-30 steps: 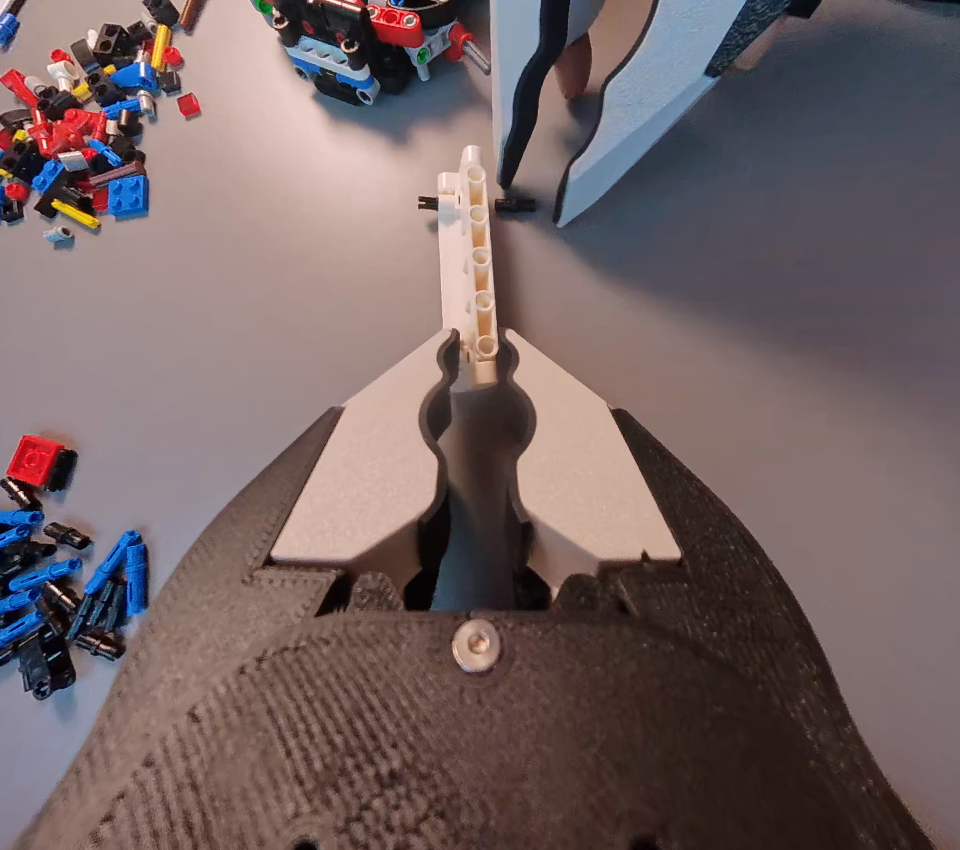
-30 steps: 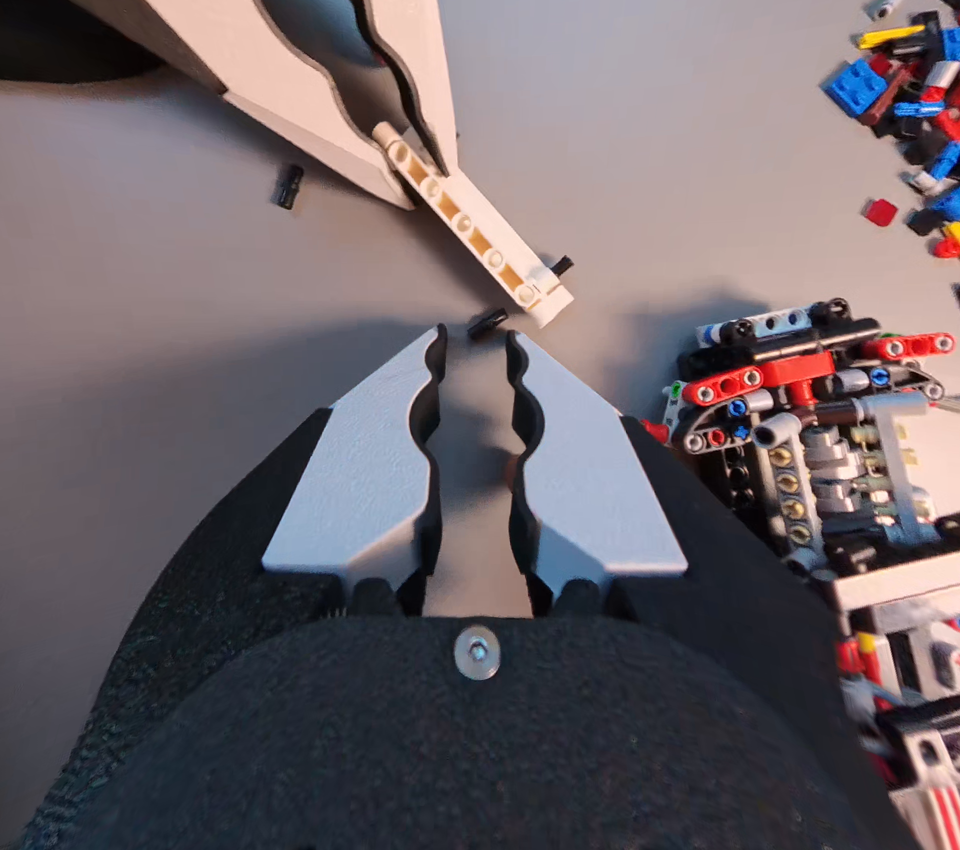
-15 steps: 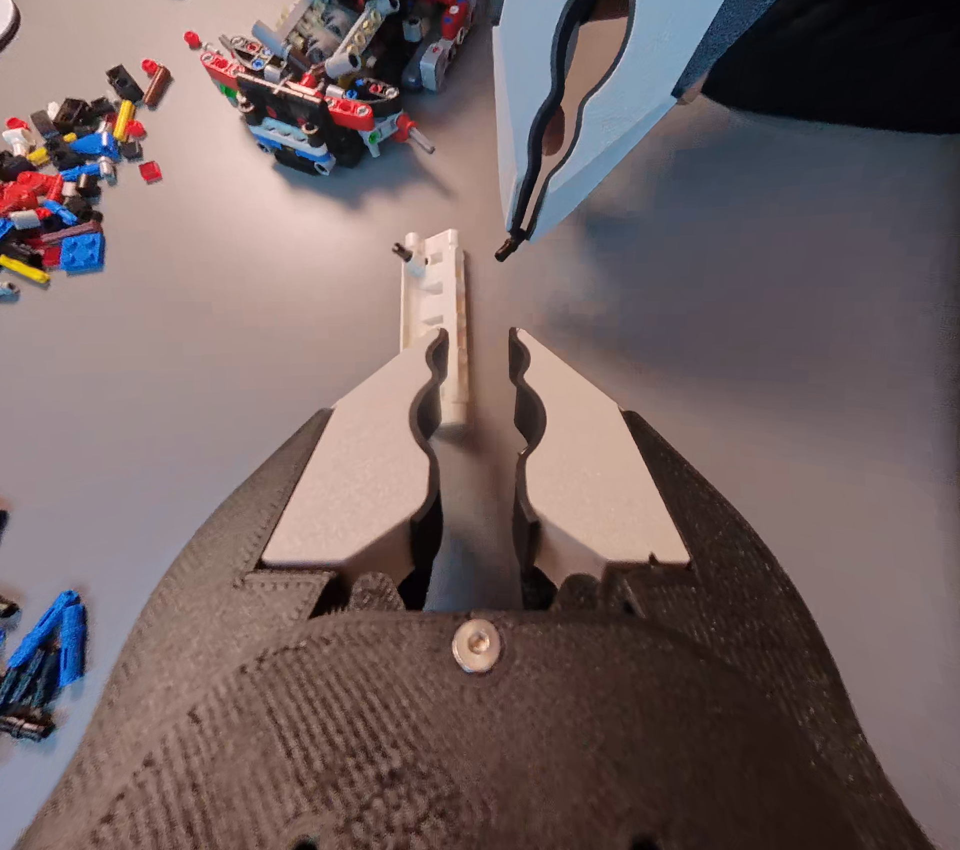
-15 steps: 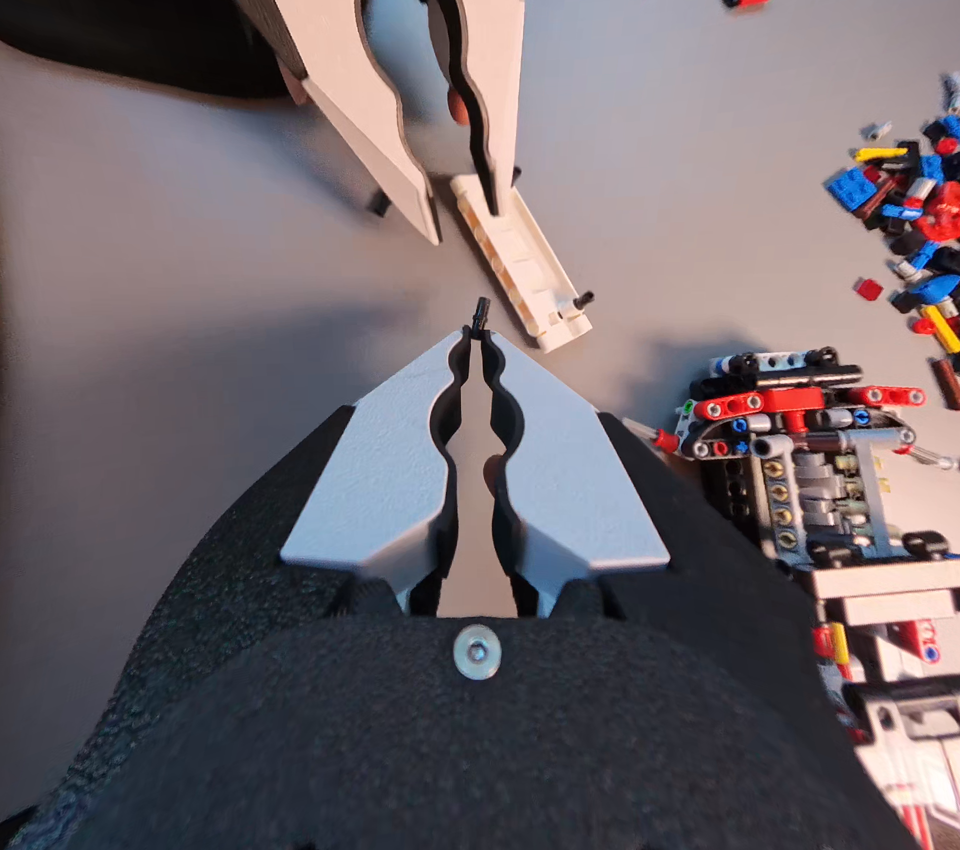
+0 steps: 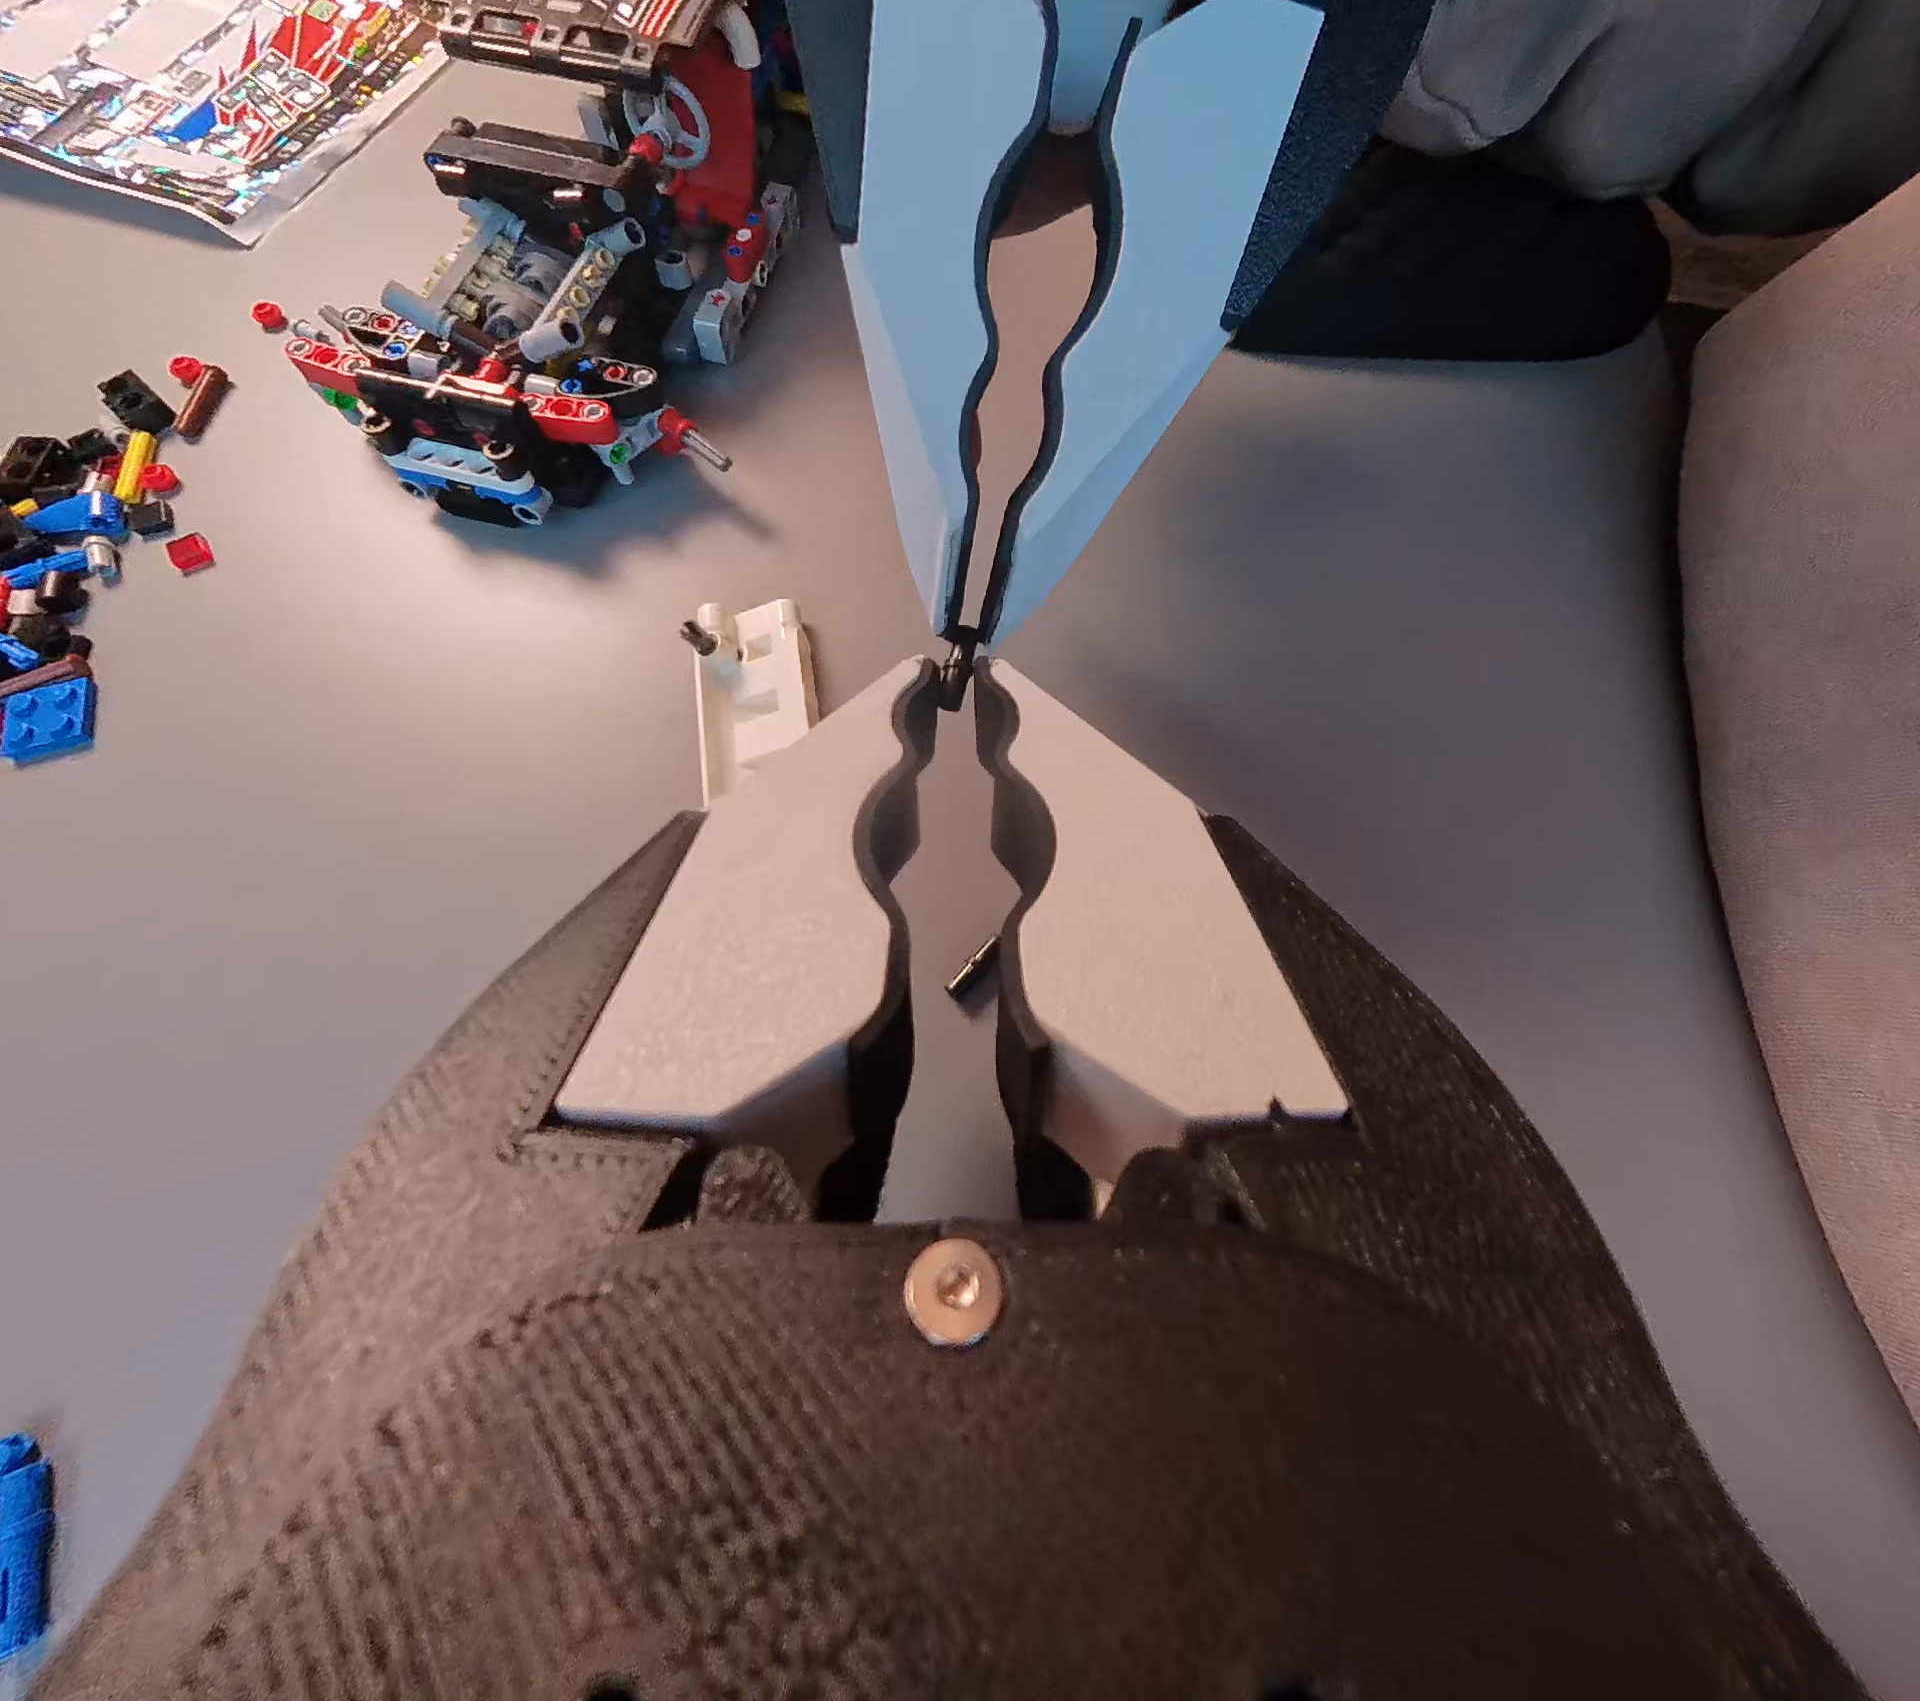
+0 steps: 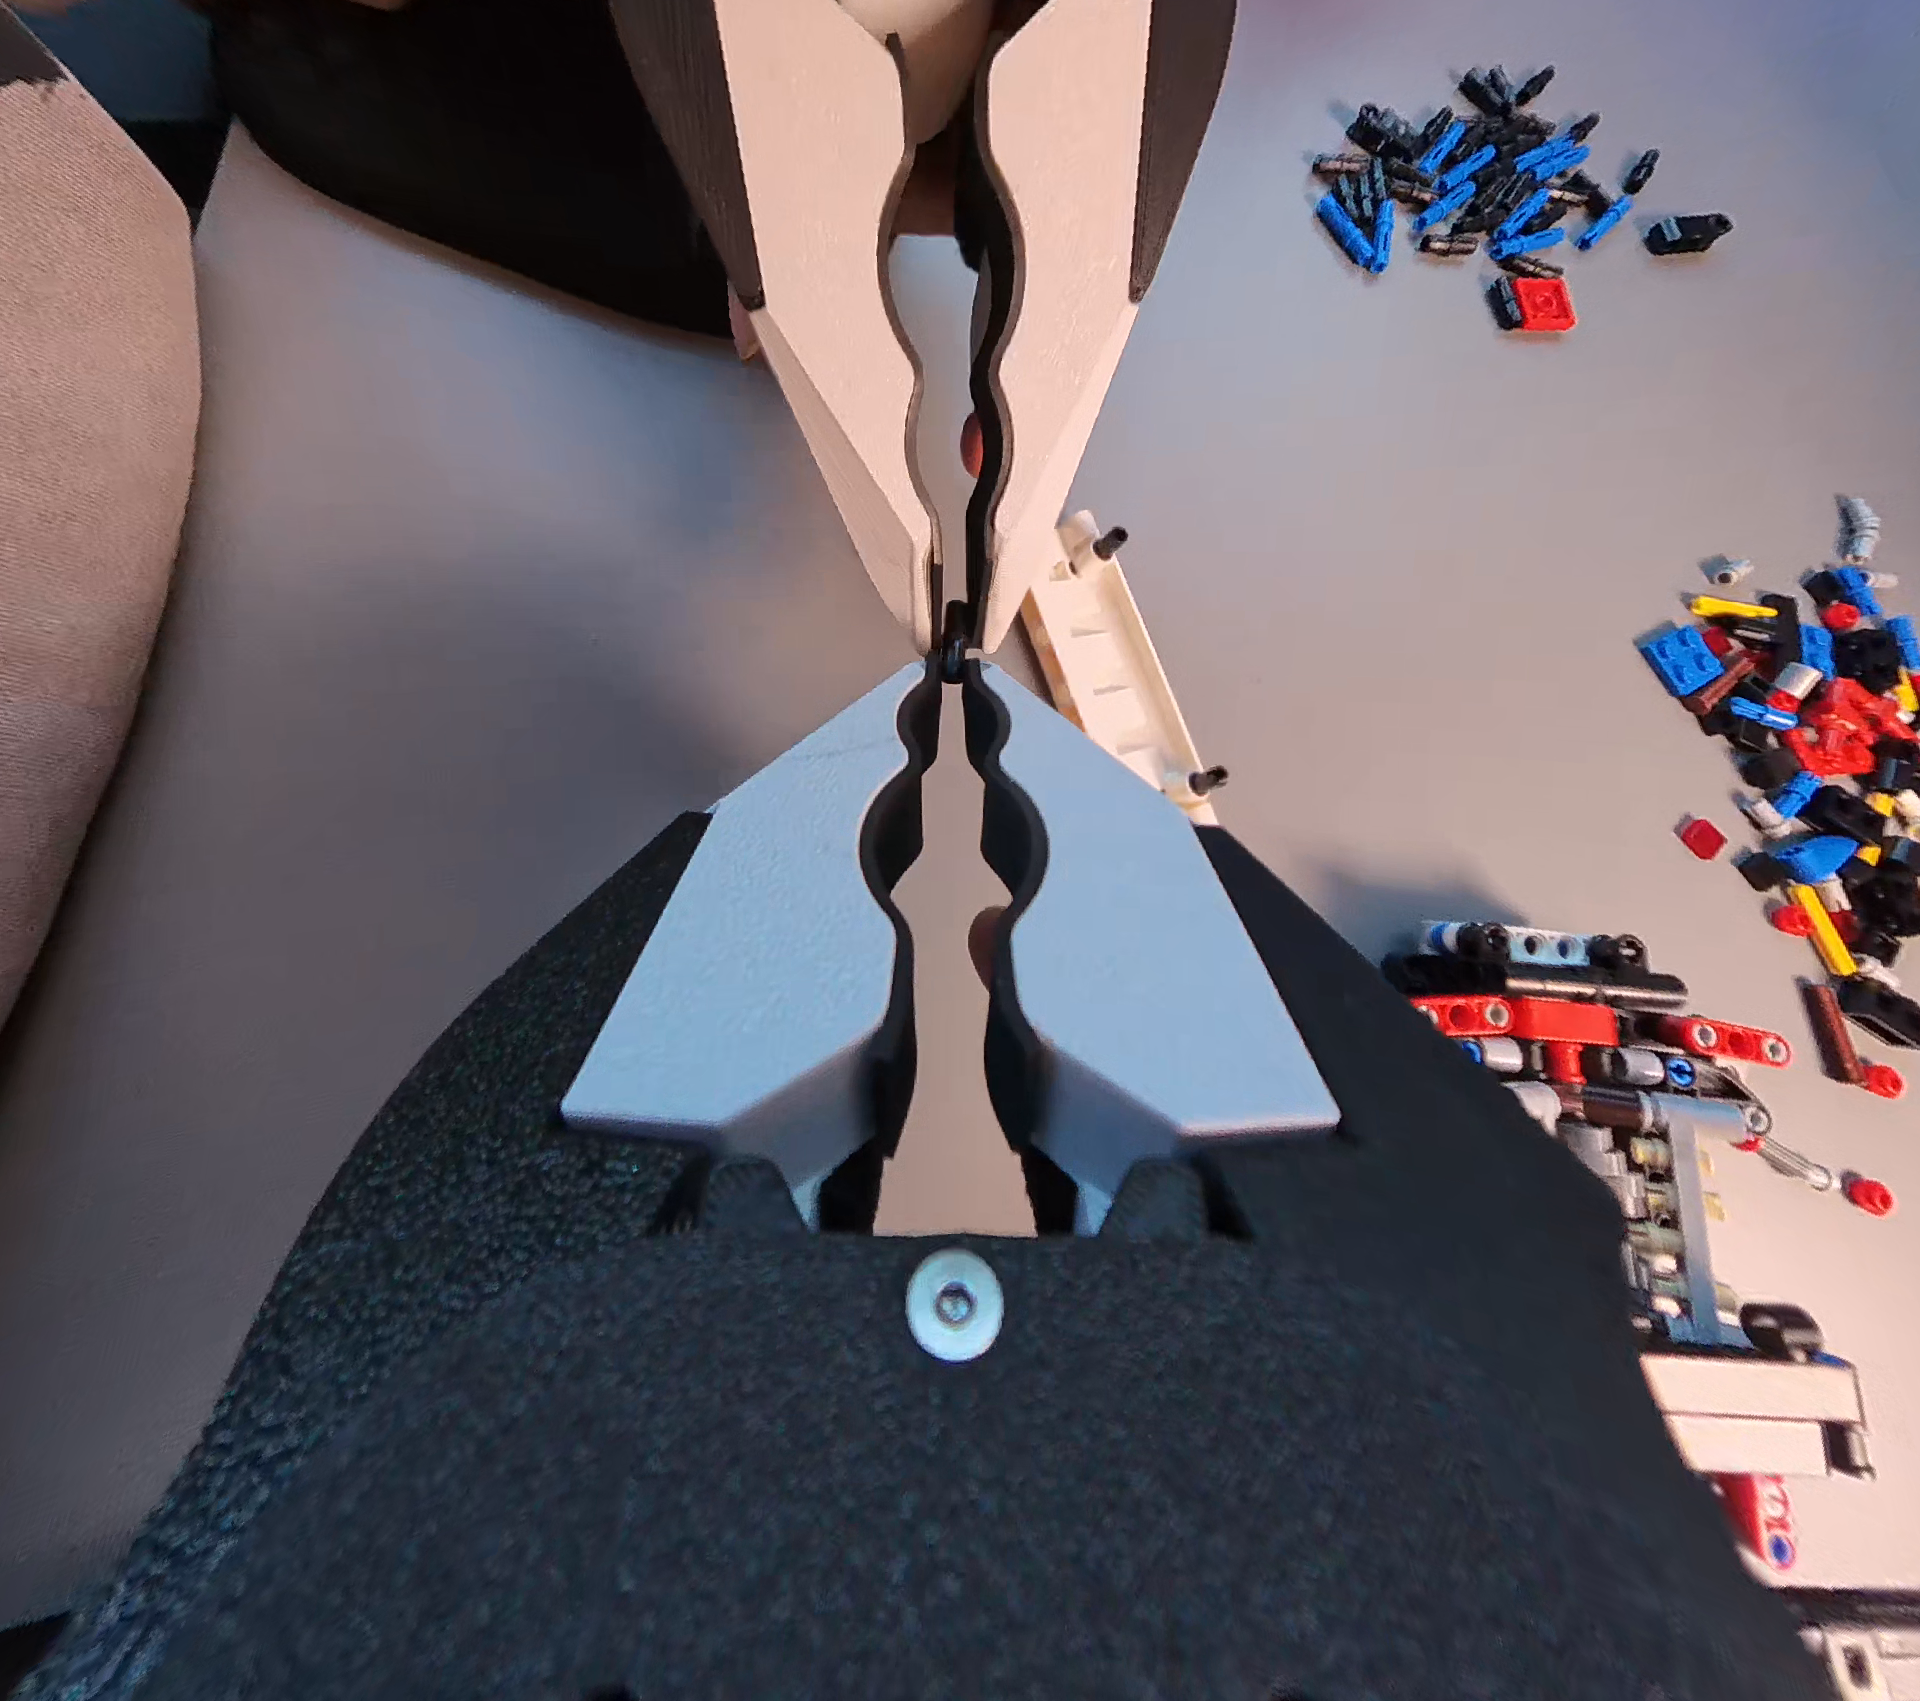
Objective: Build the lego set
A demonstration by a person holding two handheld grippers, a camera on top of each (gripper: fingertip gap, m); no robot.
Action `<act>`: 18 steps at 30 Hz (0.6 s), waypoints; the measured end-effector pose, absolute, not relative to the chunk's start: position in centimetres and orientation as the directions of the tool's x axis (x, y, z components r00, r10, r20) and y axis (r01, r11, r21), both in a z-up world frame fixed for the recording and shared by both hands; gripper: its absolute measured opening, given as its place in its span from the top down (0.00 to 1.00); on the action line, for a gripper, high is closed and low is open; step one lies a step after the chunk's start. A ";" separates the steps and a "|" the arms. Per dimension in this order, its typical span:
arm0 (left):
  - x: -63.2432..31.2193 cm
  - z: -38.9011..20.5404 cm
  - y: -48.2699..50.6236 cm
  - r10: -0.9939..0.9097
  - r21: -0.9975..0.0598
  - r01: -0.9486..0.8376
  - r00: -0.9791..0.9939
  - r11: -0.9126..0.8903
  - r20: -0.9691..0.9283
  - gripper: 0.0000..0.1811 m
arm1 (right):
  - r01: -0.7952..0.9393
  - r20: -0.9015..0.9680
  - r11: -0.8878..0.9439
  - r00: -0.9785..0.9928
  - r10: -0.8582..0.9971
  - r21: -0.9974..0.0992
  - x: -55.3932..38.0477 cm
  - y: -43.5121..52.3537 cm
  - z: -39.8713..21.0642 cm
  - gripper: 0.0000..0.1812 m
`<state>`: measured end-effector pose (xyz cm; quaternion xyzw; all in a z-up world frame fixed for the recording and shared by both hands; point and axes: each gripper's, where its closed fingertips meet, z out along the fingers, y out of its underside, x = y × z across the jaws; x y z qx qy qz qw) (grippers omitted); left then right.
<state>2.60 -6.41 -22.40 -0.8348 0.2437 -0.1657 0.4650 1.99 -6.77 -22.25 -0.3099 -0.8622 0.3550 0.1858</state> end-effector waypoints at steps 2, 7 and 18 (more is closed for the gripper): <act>2.8 -21.5 -6.6 -0.576 -0.881 -0.192 0.810 -0.433 0.106 0.98 | 0.354 0.108 0.519 -0.739 0.666 -0.778 2.1 -7.0 -21.3 0.99; 3.3 -19.4 -7.3 -0.629 -0.916 -0.061 0.745 -0.396 0.222 0.98 | 0.206 0.162 0.453 -0.744 0.648 -0.867 2.7 -8.0 -19.0 0.95; 4.9 -18.5 -8.6 -0.709 -0.903 0.020 0.612 -0.429 0.351 0.98 | 0.108 0.205 0.466 -0.795 0.571 -0.878 4.0 -9.4 -18.2 0.97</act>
